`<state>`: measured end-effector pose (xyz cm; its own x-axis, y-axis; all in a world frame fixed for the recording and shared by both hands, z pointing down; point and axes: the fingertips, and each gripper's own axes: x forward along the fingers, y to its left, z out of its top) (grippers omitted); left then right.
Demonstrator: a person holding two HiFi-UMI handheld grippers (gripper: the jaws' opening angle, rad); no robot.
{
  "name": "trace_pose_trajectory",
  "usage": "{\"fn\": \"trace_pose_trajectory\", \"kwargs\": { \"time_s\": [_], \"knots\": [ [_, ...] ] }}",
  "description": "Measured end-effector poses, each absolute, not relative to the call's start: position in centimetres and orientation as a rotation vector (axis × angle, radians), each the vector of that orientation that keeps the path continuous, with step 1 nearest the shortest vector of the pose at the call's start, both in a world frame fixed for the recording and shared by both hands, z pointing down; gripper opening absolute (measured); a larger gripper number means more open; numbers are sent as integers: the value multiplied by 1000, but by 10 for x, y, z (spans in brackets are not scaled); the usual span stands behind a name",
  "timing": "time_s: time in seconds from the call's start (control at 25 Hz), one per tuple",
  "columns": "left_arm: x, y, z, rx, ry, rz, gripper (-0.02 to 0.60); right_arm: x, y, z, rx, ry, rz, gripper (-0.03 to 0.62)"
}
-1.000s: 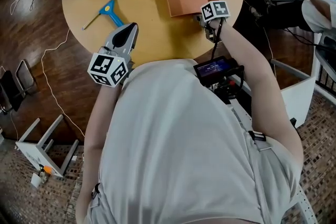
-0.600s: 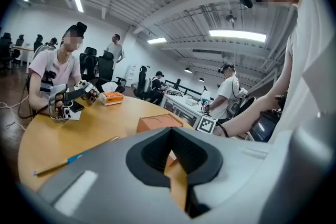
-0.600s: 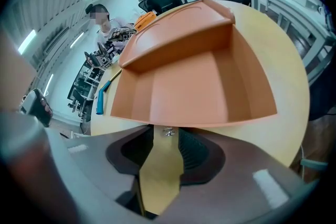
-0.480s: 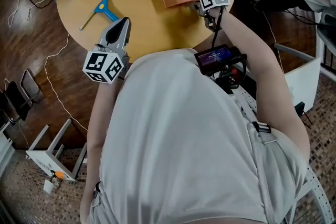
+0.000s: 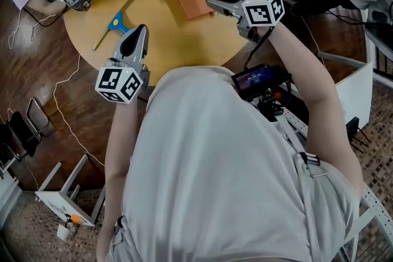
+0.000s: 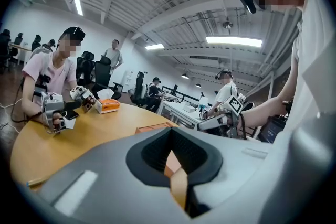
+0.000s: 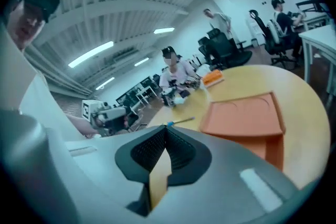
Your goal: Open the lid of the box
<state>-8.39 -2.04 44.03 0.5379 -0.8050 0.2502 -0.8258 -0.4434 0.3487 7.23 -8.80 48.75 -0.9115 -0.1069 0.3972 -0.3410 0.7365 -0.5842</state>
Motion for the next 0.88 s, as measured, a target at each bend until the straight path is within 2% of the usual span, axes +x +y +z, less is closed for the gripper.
{"fn": "trace_pose_trajectory", "kwargs": {
  "time_s": [0.16,0.88],
  "knots": [
    [-82,-18,440,2362,-1327,59,0,54,-70,440,248,-2765,869,2],
    [-94,-38,428,2396,-1319,39,0,28,-68,417,222,-2846,614,1]
  ]
}}
